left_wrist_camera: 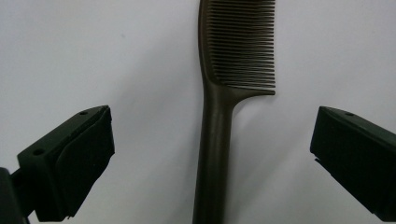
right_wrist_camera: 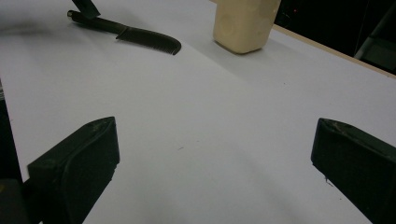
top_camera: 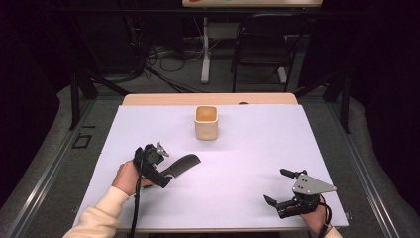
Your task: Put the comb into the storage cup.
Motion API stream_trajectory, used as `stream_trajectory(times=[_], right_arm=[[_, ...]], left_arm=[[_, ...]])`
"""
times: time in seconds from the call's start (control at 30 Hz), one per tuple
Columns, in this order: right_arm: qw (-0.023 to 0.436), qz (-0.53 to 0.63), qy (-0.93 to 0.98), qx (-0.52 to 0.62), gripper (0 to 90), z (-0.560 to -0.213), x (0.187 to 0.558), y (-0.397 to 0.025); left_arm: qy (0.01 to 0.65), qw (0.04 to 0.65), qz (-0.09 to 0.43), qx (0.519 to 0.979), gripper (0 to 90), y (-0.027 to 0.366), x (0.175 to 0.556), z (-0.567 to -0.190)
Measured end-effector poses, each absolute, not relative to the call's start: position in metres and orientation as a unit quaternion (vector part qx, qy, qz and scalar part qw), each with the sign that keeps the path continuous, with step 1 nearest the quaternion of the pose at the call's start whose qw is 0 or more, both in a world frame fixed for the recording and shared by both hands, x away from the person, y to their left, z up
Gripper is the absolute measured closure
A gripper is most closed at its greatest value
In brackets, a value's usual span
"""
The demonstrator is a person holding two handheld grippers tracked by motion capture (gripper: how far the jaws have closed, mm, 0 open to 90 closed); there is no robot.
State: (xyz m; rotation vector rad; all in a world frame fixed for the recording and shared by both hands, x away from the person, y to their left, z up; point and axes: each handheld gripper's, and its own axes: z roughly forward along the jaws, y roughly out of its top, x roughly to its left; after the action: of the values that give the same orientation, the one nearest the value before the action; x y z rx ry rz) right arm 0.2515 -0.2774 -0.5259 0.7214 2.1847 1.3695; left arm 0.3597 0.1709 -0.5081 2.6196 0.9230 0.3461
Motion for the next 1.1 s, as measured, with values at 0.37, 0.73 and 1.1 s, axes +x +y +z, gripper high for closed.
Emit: stream_trajectory(times=[0.37, 0.73, 1.1], right_arm=[[0.227, 0.497, 0.796, 0.261, 0.5, -0.526, 0.252, -0.277], [0.223, 0.495, 0.798, 0.261, 0.5, -0.527, 0.252, -0.277], [0.221, 0.495, 0.798, 0.263, 0.5, -0.527, 0.252, -0.277]], left_arm=[[0.309, 0.132, 0.1, 0.937, 11.0, 0.164, 0.368, -0.513], [0.296, 0.096, 0.079, 0.947, 39.8, 0.158, 0.376, -0.518], [0.284, 0.071, 0.045, 0.955, 60.2, 0.154, 0.385, -0.522]])
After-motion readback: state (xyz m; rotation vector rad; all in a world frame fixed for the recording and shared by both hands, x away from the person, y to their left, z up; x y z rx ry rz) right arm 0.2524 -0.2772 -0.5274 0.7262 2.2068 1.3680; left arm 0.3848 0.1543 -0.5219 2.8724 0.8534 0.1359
